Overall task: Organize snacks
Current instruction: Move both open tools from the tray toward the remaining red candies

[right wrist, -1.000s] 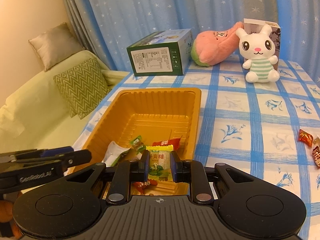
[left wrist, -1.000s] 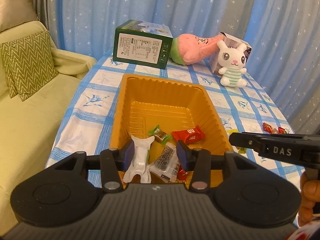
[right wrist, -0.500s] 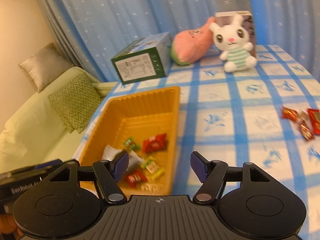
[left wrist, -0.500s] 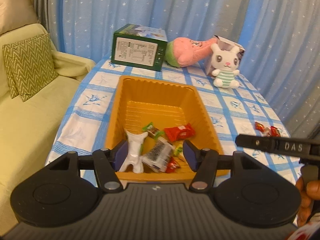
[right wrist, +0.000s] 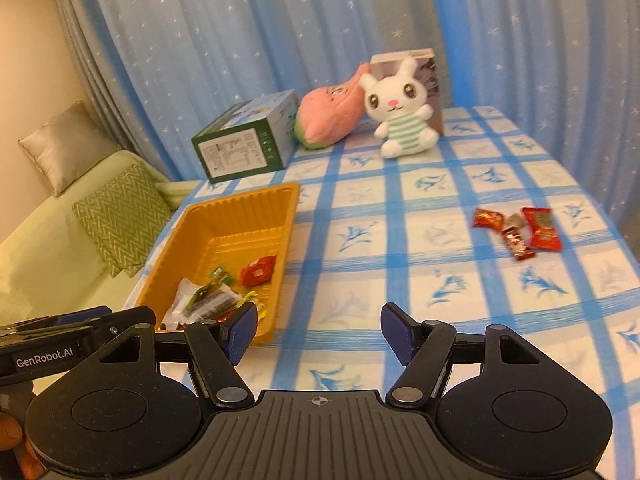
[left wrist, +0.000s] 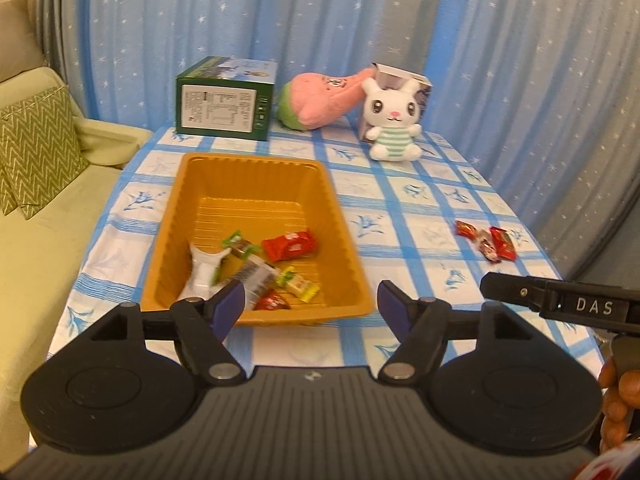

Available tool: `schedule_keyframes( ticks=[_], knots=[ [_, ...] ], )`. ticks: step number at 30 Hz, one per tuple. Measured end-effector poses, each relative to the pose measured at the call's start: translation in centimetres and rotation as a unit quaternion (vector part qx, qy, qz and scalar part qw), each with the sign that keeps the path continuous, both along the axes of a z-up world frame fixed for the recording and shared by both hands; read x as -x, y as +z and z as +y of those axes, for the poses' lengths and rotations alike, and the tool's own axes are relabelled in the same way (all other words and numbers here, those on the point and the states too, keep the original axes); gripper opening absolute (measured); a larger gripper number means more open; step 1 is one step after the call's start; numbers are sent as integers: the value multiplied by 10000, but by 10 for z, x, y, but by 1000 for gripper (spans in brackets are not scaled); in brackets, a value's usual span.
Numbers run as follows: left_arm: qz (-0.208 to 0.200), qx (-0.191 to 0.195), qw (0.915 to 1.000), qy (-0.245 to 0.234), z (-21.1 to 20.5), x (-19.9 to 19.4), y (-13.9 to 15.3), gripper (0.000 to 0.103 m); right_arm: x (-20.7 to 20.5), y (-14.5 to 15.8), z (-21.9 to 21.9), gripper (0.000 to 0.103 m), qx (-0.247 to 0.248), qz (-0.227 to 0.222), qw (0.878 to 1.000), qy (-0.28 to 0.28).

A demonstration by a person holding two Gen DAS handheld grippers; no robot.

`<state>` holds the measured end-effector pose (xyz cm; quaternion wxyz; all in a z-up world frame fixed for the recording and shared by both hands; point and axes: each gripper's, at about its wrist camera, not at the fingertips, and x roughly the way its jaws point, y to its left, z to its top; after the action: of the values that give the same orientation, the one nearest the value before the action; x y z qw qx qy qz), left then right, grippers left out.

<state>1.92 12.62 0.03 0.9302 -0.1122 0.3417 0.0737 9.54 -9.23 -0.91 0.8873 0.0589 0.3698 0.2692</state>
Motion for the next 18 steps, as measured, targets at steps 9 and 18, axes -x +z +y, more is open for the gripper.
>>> schedule_keyframes(
  ticks=[9,18],
  knots=[
    [-51,-104,9992,-393,-42,-2,7,80,13,5,-42,68,33,-70,9994,-334],
    [-68,-145,9966,-807,-82,-14,8,87,13,0,-95,68,-14,-3,9961,-881]
  ],
)
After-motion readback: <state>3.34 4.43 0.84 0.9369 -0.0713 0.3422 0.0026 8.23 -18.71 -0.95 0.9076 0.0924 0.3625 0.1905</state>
